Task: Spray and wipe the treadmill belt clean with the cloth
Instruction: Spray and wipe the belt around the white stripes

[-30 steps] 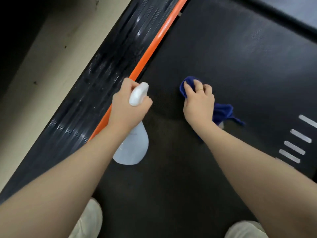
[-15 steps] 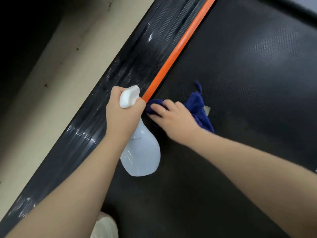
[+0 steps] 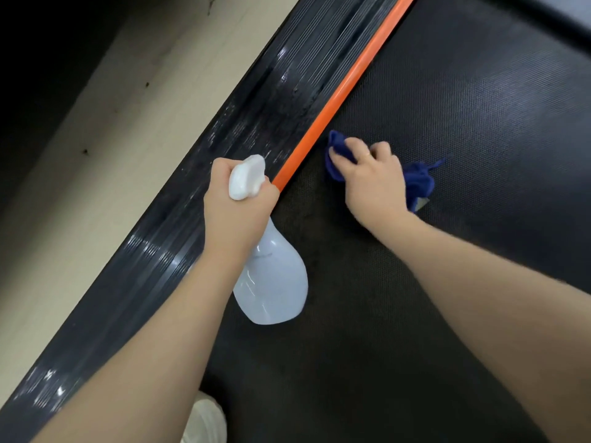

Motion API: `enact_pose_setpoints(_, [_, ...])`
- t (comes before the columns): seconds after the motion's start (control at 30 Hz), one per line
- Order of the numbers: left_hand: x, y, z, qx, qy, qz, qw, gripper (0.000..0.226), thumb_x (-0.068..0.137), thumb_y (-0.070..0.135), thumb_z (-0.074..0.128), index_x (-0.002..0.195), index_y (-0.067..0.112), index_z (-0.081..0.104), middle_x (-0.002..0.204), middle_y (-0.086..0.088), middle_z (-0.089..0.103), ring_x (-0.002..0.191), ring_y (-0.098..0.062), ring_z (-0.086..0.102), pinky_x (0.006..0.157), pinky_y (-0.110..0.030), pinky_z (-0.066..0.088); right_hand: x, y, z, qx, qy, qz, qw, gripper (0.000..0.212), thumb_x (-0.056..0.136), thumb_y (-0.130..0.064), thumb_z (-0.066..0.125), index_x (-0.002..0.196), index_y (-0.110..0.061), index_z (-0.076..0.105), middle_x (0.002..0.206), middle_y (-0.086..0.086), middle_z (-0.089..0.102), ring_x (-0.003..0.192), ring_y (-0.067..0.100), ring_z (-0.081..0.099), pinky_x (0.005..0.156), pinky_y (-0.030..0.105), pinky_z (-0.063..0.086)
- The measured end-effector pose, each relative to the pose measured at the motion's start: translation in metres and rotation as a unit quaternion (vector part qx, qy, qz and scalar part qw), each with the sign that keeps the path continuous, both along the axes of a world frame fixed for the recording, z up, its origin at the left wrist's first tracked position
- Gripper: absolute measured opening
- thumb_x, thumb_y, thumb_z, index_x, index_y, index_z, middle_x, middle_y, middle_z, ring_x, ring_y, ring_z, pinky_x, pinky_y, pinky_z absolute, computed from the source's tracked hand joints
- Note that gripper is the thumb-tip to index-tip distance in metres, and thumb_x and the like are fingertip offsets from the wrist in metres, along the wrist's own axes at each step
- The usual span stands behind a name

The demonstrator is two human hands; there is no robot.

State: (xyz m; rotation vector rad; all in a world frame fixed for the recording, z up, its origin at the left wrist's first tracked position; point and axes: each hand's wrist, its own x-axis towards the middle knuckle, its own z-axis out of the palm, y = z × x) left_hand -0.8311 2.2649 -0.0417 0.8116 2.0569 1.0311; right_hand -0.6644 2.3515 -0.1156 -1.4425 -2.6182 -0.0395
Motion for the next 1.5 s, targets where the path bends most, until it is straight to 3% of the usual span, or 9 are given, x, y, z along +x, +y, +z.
enact_pose_setpoints(0.2, [0.004,0.003,0.0,0.011,0.017,-0.015,1.0,0.021,0.082,0.01,0.063,0.095,0.017,0.047,0.075,0.014,0.051,0.063,0.013,0.049,0.058,-0.011,0.04,0.0,-0.048,-0.006,-0.034,0.015,0.293,0.955,0.045,0.077,-0.016,0.033,0.103,-0.015,0.069,0.113,0.01,0.064,0.083,0.032,0.052,0.061,0.034,0.046])
enact_pose_setpoints(0.37, [0.001,0.0,0.002,0.009,0.009,-0.017,1.0,0.027,0.082,0.007,0.061,0.087,0.027,0.043,0.078,0.016,0.049,0.065,0.017,0.049,0.054,-0.004,0.038,-0.011,-0.016,0.004,-0.017,0.059,0.028,0.998,0.036,0.077,-0.012,0.035,0.094,-0.011,0.066,0.1,0.009,0.067,0.076,0.034,0.059,0.055,0.034,0.042])
enact_pose_setpoints(0.57, [-0.003,-0.003,0.004,0.014,0.005,-0.026,1.0,0.025,0.083,0.01,0.063,0.1,0.019,0.048,0.081,0.016,0.05,0.068,0.017,0.05,0.058,-0.005,0.04,-0.005,-0.031,0.0,-0.008,-0.004,0.277,0.961,0.042,0.076,-0.015,0.033,0.096,-0.018,0.07,0.108,0.004,0.068,0.079,0.028,0.061,0.055,0.029,0.042])
enact_pose_setpoints(0.73, [-0.003,-0.001,0.007,0.004,0.009,-0.076,0.997,0.036,0.082,0.007,0.064,0.086,0.034,0.041,0.084,0.017,0.049,0.071,0.021,0.049,0.062,-0.014,0.041,0.003,-0.022,-0.003,-0.03,0.038,0.02,0.999,0.037,0.076,-0.011,0.044,0.103,-0.009,0.069,0.11,0.014,0.066,0.071,0.035,0.057,0.055,0.035,0.048])
enact_pose_setpoints(0.9, [0.009,0.002,0.008,0.008,0.006,-0.127,0.992,0.03,0.084,0.007,0.064,0.088,0.03,0.044,0.086,0.013,0.054,0.075,0.014,0.053,0.058,-0.003,0.04,0.05,-0.07,0.007,-0.122,-0.039,0.214,0.968,0.055,0.06,-0.015,0.081,0.113,-0.016,0.068,0.124,0.01,0.061,0.087,0.034,0.06,0.063,0.037,0.049])
enact_pose_setpoints(1.07, [0.033,0.006,0.009,0.014,0.002,-0.184,0.983,0.015,0.091,0.017,0.061,0.091,0.026,0.048,0.094,-0.003,0.062,0.084,-0.006,0.06,0.062,-0.007,0.045,0.06,-0.026,0.015,-0.094,-0.002,-0.117,0.989,0.051,0.073,-0.011,0.069,0.123,-0.016,0.06,0.134,0.01,0.053,0.091,0.04,0.053,0.067,0.042,0.045])
enact_pose_setpoints(1.23, [0.047,0.014,0.013,0.019,-0.005,-0.226,0.974,0.011,0.09,0.012,0.061,0.091,0.019,0.052,0.087,0.005,0.057,0.07,0.008,0.052,0.06,-0.007,0.043,0.067,-0.09,0.011,-0.143,-0.008,0.113,0.983,0.058,0.054,-0.023,0.083,0.111,-0.022,0.069,0.123,0.007,0.062,0.081,0.03,0.058,0.06,0.031,0.044])
enact_pose_setpoints(1.4, [0.061,0.034,0.013,0.013,0.001,-0.266,0.964,0.011,0.089,0.017,0.062,0.092,0.02,0.053,0.085,-0.006,0.06,0.077,-0.006,0.057,0.06,-0.008,0.044,0.101,-0.039,0.018,-0.137,-0.007,-0.224,0.965,0.053,0.08,-0.013,0.064,0.131,-0.019,0.054,0.141,0.009,0.046,0.102,0.038,0.05,0.074,0.041,0.04])
enact_pose_setpoints(1.5, [0.078,0.045,0.018,0.016,-0.008,-0.295,0.955,0.011,0.088,0.013,0.062,0.093,0.014,0.052,0.085,0.002,0.058,0.074,0.0,0.055,0.061,-0.013,0.044,0.092,-0.082,0.016,-0.138,0.016,-0.12,0.983,0.056,0.059,-0.015,0.08,0.114,-0.018,0.067,0.126,0.01,0.059,0.086,0.035,0.057,0.064,0.034,0.044])
